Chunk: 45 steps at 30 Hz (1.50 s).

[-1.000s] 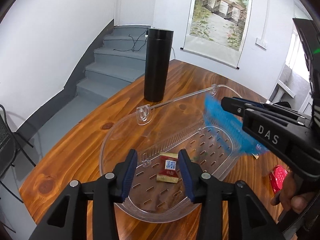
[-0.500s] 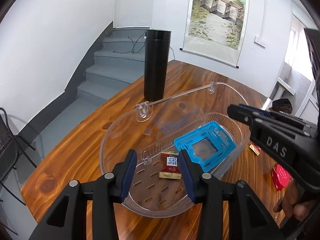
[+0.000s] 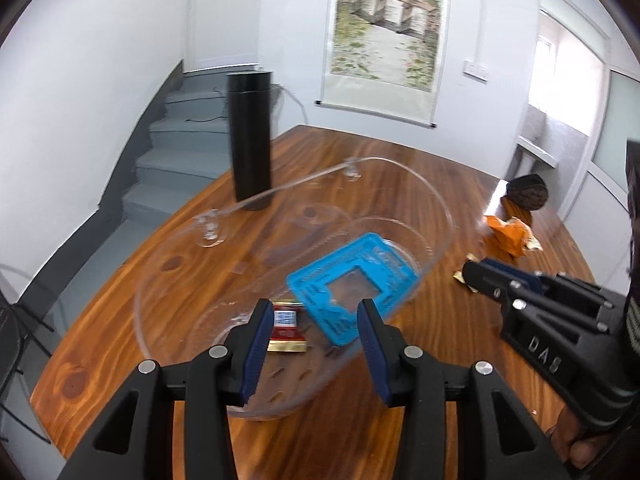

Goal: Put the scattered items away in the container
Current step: 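Move both tools back toward the green juice box and chocolates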

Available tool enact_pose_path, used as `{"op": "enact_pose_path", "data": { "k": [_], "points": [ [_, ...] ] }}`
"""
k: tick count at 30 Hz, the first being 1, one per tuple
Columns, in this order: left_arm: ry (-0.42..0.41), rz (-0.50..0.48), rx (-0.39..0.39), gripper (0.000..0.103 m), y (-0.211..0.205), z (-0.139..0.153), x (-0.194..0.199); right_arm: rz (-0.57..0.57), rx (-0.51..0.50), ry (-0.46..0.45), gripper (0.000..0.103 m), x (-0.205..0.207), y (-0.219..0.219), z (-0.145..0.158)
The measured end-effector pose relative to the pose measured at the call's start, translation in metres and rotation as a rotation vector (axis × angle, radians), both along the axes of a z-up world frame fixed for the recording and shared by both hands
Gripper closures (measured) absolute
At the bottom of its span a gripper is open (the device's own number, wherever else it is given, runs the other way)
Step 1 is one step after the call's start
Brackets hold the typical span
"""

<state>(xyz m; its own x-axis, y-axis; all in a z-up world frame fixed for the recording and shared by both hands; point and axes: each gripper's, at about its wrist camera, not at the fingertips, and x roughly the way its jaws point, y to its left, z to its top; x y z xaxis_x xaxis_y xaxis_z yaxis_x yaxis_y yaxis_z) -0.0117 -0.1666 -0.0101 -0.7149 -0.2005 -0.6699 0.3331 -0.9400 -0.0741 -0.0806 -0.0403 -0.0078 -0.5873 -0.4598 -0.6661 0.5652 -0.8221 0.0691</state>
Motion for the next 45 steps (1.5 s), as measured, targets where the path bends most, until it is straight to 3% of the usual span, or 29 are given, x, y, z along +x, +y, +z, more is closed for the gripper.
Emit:
{"op": "enact_pose_path", "data": {
  "k": [6,10,22,26,30,45],
  "points": [
    [0.009,-0.098,0.007,0.059,0.028,0.002,-0.011,-0.095,0.013,-0.010,0.087,0.004,0.037,-0.008],
    [-0.002,-0.175,0.015,0.059,0.053,-0.001,-0.021,-0.187,0.035,-0.016,0.069,0.002,0.072,-0.014],
    [-0.070,-0.358,0.012,0.059,0.113,-0.022,-0.052,-0.392,0.064,-0.053,0.069,0.002,0.159,-0.027],
    [-0.097,-0.393,0.009,0.059,0.124,-0.029,-0.069,-0.433,0.072,-0.061,0.068,0.004,0.177,-0.028],
    [-0.124,-0.420,-0.005,0.059,0.131,-0.039,-0.089,-0.469,0.086,-0.069,0.055,0.003,0.194,-0.030],
    [-0.169,-0.452,-0.020,0.059,0.146,-0.063,-0.167,-0.557,0.151,-0.134,0.053,-0.020,0.244,-0.053]
  ]
}}
